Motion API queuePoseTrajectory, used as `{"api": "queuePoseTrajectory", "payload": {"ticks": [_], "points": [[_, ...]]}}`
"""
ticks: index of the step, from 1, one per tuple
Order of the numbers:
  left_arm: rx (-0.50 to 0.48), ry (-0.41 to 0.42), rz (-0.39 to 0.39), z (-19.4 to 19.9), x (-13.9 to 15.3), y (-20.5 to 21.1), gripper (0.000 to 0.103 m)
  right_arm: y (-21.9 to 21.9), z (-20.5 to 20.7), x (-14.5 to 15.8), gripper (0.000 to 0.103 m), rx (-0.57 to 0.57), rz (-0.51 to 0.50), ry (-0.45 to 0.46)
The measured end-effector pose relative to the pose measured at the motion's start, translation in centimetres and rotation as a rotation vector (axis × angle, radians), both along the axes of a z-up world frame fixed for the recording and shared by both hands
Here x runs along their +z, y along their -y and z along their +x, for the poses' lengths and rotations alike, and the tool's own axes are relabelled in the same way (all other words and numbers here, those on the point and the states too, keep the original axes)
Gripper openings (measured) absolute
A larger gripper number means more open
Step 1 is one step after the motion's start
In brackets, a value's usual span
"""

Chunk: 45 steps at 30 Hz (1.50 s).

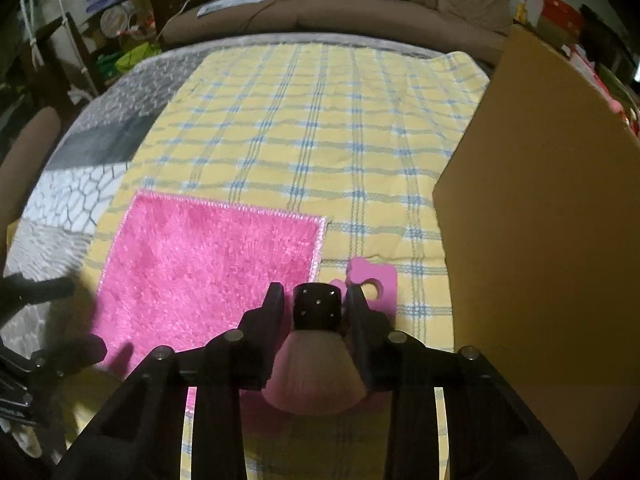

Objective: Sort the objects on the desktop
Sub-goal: 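Grasp the pink fuzzy cloth edge with the left gripper while the right gripper lifts the brush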

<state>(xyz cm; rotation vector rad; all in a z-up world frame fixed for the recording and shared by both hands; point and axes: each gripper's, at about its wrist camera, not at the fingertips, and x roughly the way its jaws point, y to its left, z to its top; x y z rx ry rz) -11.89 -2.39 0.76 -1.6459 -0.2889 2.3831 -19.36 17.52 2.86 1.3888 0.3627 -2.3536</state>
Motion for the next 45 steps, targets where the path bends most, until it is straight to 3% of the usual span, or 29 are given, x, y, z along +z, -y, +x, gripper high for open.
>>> {"api": "queuePoseTrajectory", "payload": {"ticks": [7, 9, 14, 15, 16, 20, 25, 32, 45], "points": [[0.008, 0.028, -0.029, -0.4, -0.6, -0.8, 0.084, 1.2, 0.3, -1.0, 0.033, 0.025, 0.076, -0.013], [0.014, 0.033, -0.028, -0.5, -0.6, -1.1, 0.081, 1.5, 0.6, -1.2, 0.025, 0.043, 0.109, -0.030], [0.008, 0.023, -0.050, -0.6, -0.2, -1.6, 0.038, 0.9, 0.8, -1.0, 0.025, 0.042, 0.077, -0.042], [0.007, 0.017, -0.046, -0.6, 0.1, -1.5, 0.020, 0.7, 0.7, -0.8, 0.025, 0.034, 0.054, -0.035], [0.011, 0.015, -0.038, -0.5, 0.3, -1.4, 0.015, 0.3, 0.7, -0.7, 0.025, 0.027, 0.025, -0.025], [0.021, 0.000, 0.045, -0.4, 1.2, -0.9, 0.012, -0.6, 1.0, 0.4, 0.025, 0.020, -0.089, 0.004], [0.030, -0.016, 0.058, 0.0, 2.2, -1.1, 0.012, -1.6, 2.0, 2.3, 0.026, 0.007, -0.231, 0.029], [0.028, -0.075, 0.082, 0.7, 5.4, -1.0, 0.010, -1.7, 3.6, 4.8, 0.026, 0.027, -0.280, 0.008], [0.003, -0.213, 0.087, 2.7, 15.3, -1.4, 0.010, -3.4, 6.5, 11.6, 0.026, 0.027, -0.345, -0.072]]}}
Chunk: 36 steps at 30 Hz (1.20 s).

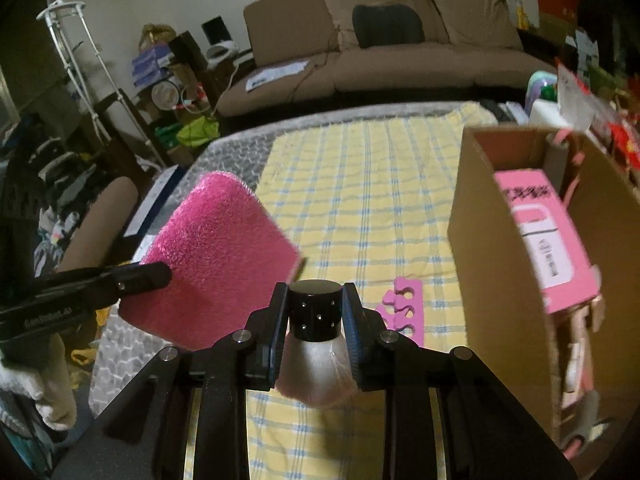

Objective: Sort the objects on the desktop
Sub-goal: 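Grasp the pink fuzzy cloth edge with the left gripper while the right gripper lifts the brush, then carry the cloth into the box with the left gripper while the right gripper drops the brush in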

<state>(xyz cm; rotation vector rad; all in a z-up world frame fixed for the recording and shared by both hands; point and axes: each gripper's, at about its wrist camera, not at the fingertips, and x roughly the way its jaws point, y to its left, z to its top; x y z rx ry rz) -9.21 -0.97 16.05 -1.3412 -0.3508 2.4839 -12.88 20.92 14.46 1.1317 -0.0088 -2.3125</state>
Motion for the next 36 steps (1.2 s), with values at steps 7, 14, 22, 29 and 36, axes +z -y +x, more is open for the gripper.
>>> {"api": "queuePoseTrajectory", "payload": {"ticks": [7, 14, 22, 29, 36], "points": [[-0.036, -0.056, 0.019, 1.5, 4.9, -1.9, 0.010, -2.4, 1.7, 4.2, 0.026, -0.020, -0.037, -0.056], [-0.091, -0.126, 0.034, 2.6, 10.2, -5.6, 0.010, -7.0, 3.3, 7.7, 0.026, -0.072, -0.038, -0.098], [-0.205, -0.183, -0.005, 3.0, 14.6, -12.8, 0.010, -13.8, 2.9, 7.8, 0.026, -0.158, -0.042, -0.075], [-0.269, -0.203, -0.015, 2.4, 16.8, -19.2, 0.010, -19.1, 1.3, 4.6, 0.026, -0.236, -0.042, -0.011], [-0.309, -0.169, -0.019, 0.7, 15.1, -24.1, 0.010, -21.6, -0.4, 1.1, 0.026, -0.260, -0.056, 0.047]]}}
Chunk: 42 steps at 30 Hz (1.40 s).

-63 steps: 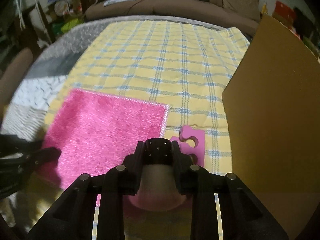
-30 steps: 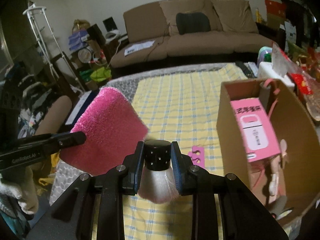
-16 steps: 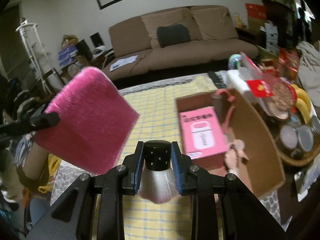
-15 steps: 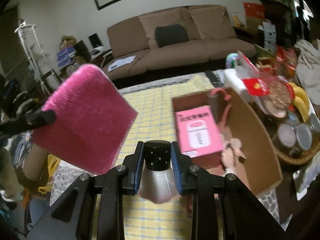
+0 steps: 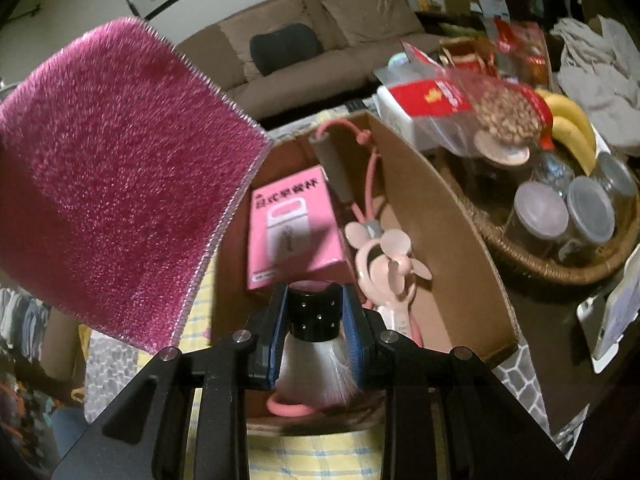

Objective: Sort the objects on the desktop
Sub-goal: 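Carry the cloth into the box with the left gripper while the right gripper drops the brush in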

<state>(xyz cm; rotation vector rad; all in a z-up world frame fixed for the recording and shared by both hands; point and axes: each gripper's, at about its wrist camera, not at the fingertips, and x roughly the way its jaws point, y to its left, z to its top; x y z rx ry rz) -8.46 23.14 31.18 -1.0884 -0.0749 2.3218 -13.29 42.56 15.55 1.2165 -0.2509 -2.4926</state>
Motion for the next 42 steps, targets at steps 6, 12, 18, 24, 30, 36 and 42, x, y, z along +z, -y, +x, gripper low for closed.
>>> {"api": "queuePoseTrajectory", "payload": {"ticks": [6, 12, 18, 24, 30, 36, 42], "points": [[-0.012, 0.033, -0.015, -1.0, -2.3, -2.3, 0.010, 0.0, -1.0, -2.4, 0.026, 0.019, 0.019, 0.044], [-0.007, 0.062, -0.029, -1.9, -4.2, -3.3, 0.010, 1.0, -1.2, -3.5, 0.027, 0.065, 0.080, 0.059], [-0.014, 0.074, -0.030, -2.2, -5.1, -4.2, 0.010, 0.1, -0.9, -3.0, 0.042, 0.058, 0.095, 0.045], [-0.011, 0.079, -0.014, -2.7, -5.3, -5.0, 0.010, -2.2, 0.5, -1.1, 0.044, 0.039, 0.024, 0.004], [0.030, 0.085, 0.089, -3.7, -5.0, -5.4, 0.010, -4.2, 2.0, 0.8, 0.049, 0.004, -0.033, -0.040], [0.028, 0.176, 0.090, -4.3, -9.3, -6.3, 0.010, -5.6, 2.0, 0.8, 0.049, -0.033, -0.032, -0.037], [-0.025, 0.187, 0.046, -4.2, -10.9, -8.0, 0.010, -6.3, 2.6, 0.1, 0.049, -0.040, -0.033, -0.026]]}}
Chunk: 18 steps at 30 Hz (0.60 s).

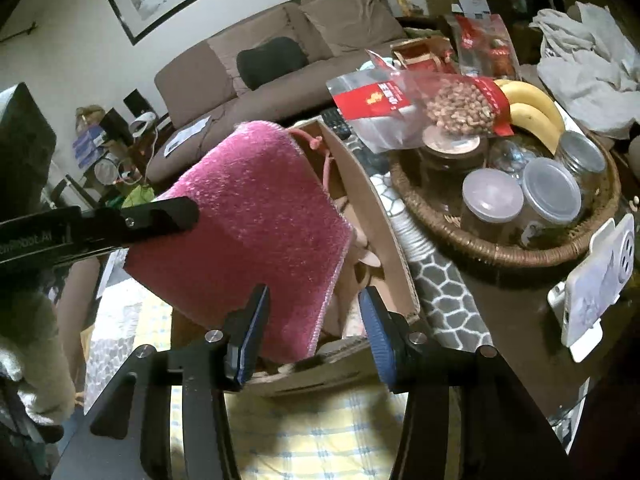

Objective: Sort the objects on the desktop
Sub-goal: 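Carry the cloth into the box with the left gripper while the right gripper drops the brush in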

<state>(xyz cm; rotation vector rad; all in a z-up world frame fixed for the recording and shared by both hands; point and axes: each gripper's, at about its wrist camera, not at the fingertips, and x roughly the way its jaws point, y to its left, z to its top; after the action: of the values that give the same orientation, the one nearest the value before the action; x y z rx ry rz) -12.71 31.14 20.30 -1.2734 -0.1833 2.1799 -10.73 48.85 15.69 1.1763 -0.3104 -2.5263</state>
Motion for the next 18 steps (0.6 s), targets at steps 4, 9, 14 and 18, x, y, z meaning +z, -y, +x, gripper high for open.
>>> {"api": "queuePoseTrajectory", "payload": {"ticks": [4, 9, 14, 18], "points": [[-0.035, -0.019, -0.050, -0.2, 0.1, -1.2, 0.010, -0.2, -0.2, -0.6, 0.049, -0.005, -0.002, 0.010], [-0.037, -0.008, -0.160, -1.4, -1.9, -1.4, 0.010, 0.1, -0.2, -0.8, 0.051, -0.003, -0.001, 0.011], [-0.027, -0.006, -0.292, -2.5, -4.8, -0.8, 0.011, 0.8, -0.4, -1.0, 0.052, 0.005, 0.009, 0.017], [-0.019, -0.014, -0.322, -3.2, -5.6, 0.1, 0.029, 1.6, -0.6, -1.2, 0.054, 0.017, 0.022, 0.022]]}}
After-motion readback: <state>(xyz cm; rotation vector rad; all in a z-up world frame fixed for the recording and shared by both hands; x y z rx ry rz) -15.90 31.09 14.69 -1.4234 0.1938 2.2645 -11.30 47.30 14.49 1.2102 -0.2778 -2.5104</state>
